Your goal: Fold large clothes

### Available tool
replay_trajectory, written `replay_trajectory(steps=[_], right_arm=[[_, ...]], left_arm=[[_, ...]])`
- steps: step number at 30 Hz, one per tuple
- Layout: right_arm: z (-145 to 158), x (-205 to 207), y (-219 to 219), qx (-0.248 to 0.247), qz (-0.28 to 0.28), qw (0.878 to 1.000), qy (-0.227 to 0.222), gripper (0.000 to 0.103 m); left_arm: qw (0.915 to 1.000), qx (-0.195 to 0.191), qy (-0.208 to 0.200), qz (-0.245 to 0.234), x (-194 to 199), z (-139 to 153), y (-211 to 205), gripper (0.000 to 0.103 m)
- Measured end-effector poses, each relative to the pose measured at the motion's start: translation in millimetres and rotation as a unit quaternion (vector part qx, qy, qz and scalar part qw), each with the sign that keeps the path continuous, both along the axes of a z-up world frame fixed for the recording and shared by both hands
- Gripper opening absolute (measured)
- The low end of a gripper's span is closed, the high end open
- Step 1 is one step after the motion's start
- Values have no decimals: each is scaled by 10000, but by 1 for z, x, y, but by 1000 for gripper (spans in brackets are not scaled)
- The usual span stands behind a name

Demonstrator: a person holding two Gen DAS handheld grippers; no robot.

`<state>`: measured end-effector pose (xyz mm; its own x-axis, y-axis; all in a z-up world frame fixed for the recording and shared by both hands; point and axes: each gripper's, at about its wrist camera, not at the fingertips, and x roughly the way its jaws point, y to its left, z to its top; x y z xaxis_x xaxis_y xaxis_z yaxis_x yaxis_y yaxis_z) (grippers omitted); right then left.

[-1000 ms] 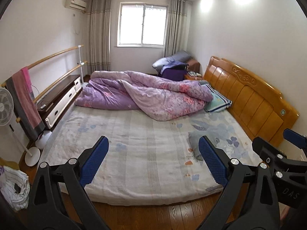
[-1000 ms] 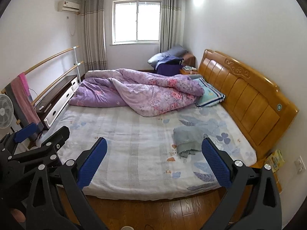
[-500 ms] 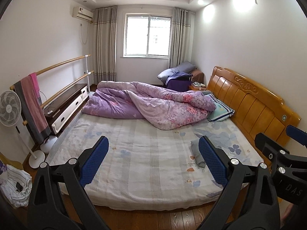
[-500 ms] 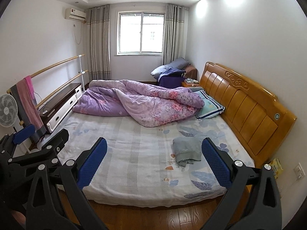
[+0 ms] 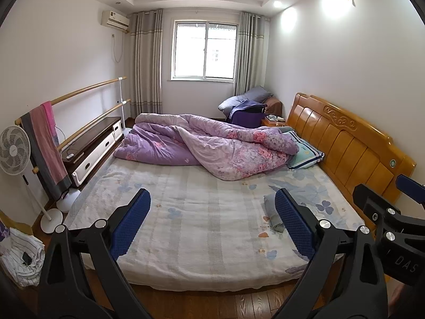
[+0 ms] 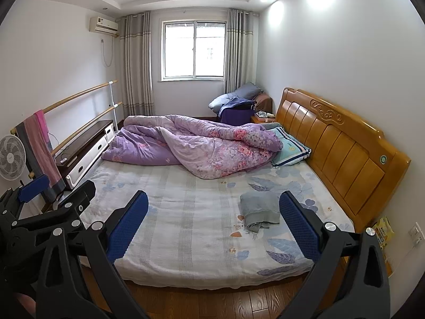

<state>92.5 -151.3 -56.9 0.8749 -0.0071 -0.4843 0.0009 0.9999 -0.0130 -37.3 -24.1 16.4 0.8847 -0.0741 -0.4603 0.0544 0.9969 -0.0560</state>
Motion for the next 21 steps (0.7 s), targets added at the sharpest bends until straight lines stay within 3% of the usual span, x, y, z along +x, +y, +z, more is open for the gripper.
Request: replay_trajectory(steps=[21], right_arm=[[-1, 1, -2, 9, 0, 10000, -1, 95]], left_arm=[[9998, 135, -104, 37, 1, 6, 7, 95]])
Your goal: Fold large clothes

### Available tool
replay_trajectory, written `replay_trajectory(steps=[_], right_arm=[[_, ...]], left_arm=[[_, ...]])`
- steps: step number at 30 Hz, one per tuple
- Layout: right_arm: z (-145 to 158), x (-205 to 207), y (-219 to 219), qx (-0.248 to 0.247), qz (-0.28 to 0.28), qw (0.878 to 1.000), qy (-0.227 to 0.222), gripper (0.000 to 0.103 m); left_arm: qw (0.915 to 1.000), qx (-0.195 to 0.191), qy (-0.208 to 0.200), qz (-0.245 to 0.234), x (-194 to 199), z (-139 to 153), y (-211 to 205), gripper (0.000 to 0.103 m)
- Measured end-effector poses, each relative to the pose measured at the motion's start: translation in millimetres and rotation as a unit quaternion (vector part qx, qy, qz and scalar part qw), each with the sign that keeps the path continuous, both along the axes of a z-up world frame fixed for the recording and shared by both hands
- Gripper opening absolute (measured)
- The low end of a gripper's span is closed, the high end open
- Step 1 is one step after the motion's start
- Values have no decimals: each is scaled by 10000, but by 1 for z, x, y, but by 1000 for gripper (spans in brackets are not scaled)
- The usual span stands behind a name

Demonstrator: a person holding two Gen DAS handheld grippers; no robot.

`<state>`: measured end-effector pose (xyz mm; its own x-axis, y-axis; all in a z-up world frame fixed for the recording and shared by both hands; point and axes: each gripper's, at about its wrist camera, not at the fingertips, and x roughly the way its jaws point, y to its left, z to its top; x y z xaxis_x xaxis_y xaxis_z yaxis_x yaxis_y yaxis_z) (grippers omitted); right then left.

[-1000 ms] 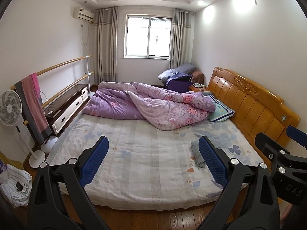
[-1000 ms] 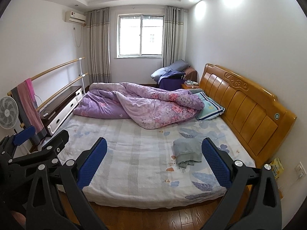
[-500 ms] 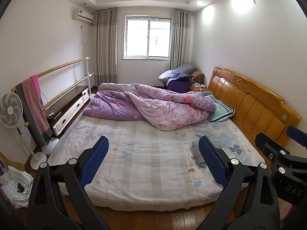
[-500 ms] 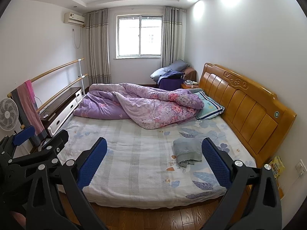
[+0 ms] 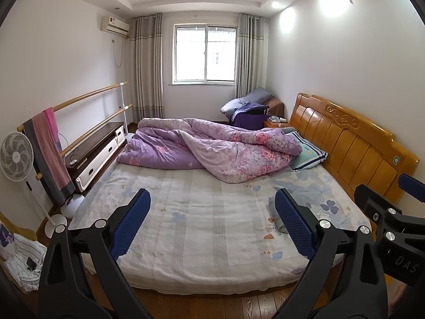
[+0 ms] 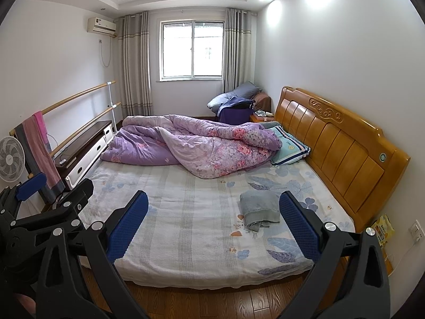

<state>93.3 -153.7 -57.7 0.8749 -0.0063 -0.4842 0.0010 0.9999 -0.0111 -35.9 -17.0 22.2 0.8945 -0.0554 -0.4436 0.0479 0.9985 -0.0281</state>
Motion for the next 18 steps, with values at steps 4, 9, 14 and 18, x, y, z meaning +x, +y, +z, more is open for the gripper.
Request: replay_trajectory(steps=[4, 9, 14, 18], right_arm=[[-2, -1, 2, 9, -17, 10000, 5, 95], [-2, -2, 2, 4, -24, 10000, 10, 95], [-3, -2, 6, 5, -39, 10000, 10, 95], [-3, -3, 5, -2, -43, 10000, 1, 95]], left_arm=[[9999, 38, -96, -4, -1, -1, 5, 95], [9999, 46, -97, -32, 0, -2, 6, 95], [10000, 16, -55, -54, 3, -3, 9, 95], [10000, -2, -39, -55, 3, -3, 11, 95]])
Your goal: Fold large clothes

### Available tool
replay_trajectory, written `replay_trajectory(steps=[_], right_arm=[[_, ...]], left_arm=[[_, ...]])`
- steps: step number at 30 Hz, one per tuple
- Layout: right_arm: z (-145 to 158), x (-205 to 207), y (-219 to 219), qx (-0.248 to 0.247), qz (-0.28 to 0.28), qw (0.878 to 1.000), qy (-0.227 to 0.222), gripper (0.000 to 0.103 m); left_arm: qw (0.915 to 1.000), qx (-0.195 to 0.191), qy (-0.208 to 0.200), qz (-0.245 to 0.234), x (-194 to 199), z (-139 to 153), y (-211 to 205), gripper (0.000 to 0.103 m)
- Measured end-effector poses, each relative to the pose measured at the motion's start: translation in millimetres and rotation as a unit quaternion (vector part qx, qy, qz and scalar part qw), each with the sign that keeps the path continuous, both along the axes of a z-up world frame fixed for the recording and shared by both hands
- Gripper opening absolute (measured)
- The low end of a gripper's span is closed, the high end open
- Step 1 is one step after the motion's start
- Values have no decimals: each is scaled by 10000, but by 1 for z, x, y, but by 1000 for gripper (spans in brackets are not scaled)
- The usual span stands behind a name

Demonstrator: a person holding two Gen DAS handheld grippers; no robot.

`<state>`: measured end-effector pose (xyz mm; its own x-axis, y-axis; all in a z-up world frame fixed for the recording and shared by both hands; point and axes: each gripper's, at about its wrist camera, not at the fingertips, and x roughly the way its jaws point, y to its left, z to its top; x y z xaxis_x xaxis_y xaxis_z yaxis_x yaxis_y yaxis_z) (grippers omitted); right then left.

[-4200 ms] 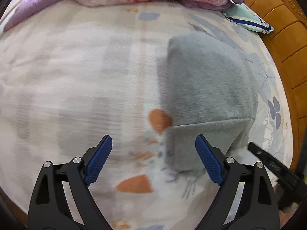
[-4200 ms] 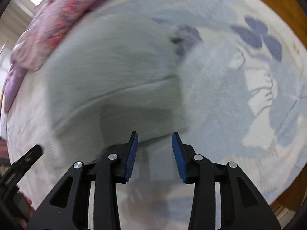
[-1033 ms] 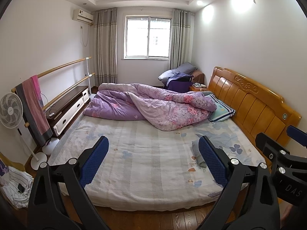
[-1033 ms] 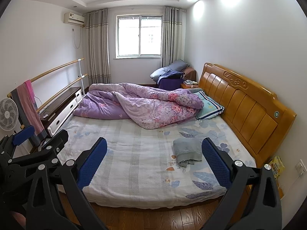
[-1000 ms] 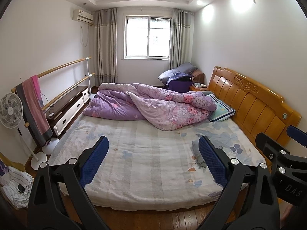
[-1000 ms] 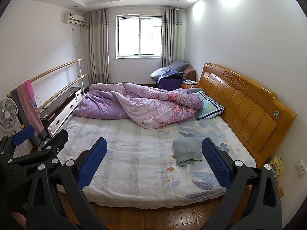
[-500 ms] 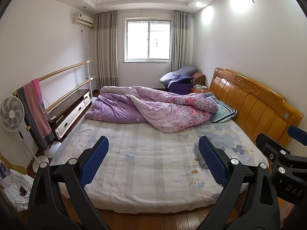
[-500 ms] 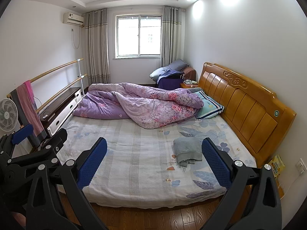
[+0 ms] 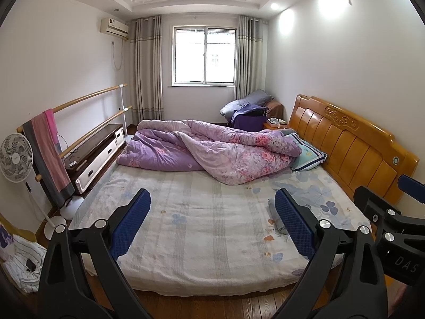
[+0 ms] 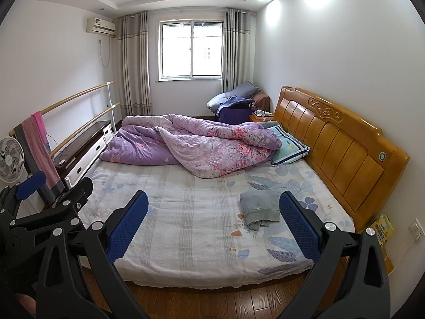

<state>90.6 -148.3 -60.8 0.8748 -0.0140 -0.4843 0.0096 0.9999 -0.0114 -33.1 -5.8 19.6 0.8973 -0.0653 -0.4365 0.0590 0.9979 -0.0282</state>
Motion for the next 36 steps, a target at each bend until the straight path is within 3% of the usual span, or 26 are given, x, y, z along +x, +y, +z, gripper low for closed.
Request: replay_trajectory(steps=[36], right_arm=[[-1, -4, 4, 34, -22, 10000, 24, 95]], left_arm=[[10000, -39, 39, -6, -1, -7, -4, 95]])
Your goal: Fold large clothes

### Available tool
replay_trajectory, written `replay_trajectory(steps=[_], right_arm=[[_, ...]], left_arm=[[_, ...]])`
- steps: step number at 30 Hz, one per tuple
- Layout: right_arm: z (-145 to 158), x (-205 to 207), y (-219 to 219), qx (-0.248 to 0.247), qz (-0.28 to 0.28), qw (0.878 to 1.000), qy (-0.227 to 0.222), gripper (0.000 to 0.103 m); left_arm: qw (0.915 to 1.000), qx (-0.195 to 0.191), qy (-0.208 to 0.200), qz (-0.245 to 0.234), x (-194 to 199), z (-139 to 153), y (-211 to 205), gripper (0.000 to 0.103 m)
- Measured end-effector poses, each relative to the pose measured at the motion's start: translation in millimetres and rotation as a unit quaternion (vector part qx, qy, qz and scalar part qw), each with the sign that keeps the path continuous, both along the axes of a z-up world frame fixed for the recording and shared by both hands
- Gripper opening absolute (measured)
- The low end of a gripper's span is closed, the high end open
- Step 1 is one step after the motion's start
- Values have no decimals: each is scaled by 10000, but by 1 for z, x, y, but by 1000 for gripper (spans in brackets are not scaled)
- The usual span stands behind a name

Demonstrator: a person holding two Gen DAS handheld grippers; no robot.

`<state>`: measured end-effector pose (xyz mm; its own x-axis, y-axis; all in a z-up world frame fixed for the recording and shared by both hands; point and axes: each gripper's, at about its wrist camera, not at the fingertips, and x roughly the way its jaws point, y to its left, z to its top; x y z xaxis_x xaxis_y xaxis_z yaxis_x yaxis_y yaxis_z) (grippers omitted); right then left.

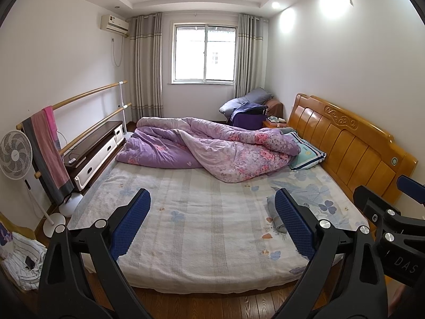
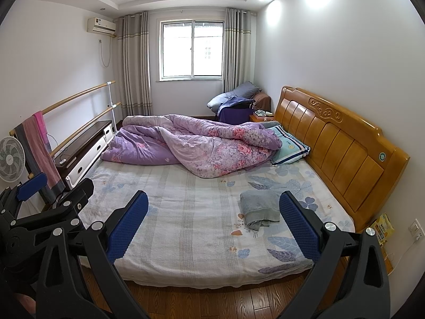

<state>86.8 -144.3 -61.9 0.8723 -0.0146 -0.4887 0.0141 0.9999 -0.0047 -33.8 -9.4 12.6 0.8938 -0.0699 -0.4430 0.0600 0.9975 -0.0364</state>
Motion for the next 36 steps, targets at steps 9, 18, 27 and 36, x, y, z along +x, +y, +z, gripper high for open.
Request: replay_trajectory(steps=[9, 18, 27, 36], right_arm=[[0, 0, 0, 10, 5, 10000, 7, 95], [0, 0, -1, 13, 3, 10000, 11, 95], [-3, -1, 1, 50, 13, 10000, 31, 95], [-7, -2, 3, 24, 27, 9999, 98, 95]], left_arm=[[10000, 6, 8, 8, 0, -2, -1, 95], [10000, 12, 32, 17, -2, -7, -2, 95], [10000, 19, 63, 41, -7, -17, -2, 95], [10000, 20, 90, 31, -5, -20, -3, 95]])
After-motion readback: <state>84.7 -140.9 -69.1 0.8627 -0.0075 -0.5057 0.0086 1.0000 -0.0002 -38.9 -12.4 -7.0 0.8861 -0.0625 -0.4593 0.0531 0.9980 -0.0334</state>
